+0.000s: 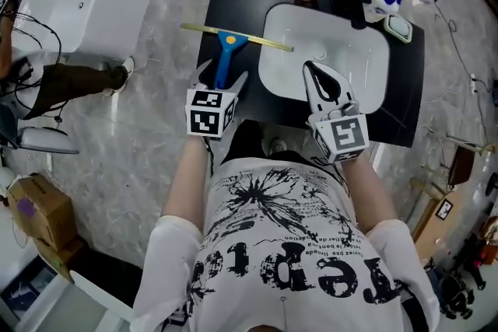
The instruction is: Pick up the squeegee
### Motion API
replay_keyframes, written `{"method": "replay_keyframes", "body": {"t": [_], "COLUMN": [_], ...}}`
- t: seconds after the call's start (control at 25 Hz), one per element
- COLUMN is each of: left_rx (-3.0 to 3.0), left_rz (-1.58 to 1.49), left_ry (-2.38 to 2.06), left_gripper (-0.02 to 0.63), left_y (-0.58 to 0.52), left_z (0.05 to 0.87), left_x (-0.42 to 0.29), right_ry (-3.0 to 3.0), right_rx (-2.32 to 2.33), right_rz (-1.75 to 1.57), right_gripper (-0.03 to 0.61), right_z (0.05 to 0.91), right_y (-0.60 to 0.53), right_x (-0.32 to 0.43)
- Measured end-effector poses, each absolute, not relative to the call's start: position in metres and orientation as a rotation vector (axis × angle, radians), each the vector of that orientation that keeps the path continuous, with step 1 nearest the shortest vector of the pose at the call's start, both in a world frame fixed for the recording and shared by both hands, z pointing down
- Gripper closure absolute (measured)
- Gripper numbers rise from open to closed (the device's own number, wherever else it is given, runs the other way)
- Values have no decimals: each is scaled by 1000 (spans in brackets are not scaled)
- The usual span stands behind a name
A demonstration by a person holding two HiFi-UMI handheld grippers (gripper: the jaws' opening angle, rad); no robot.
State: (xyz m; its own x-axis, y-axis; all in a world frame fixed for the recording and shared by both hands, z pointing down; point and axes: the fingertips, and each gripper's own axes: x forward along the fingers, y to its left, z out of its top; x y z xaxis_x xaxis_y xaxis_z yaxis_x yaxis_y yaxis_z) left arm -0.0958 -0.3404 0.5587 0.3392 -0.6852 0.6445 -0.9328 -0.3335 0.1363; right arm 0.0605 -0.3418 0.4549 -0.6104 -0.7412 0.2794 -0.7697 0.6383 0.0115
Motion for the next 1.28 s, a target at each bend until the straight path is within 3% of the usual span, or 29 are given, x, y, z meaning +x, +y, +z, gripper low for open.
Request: {"method": "replay_keyframes", "body": {"t": [0.44, 0.52, 0.56, 0.68, 0.8, 1.28], "left_rx": [1939, 1918, 1912, 1912, 1900, 1955], "left_rz": [851, 893, 910, 936, 939, 861], "left_ry": [-1308, -1334, -1356, -1377, -1388, -1454], "left_gripper": [287, 309, 354, 365, 457, 474], "left_y": [-399, -399, -400, -400, -399, -375], "left_z": [652, 661, 664, 667, 666, 630], "left_x": [-117, -120, -121, -117, -113, -96], "right_ry": [-2502, -2488, -2483, -2466, -2452, -2465], "right_rx": [1246, 1259, 1265, 1281, 1296, 1343], "right_rz": [306, 323, 331, 345, 354, 327], "right_gripper": [565, 565, 565, 565, 565, 565], "right_z": [515, 519, 521, 526, 528, 502], "right_y": [-404, -407, -408, -409, -406, -379], "right_x": [32, 34, 37, 46, 54, 77]}}
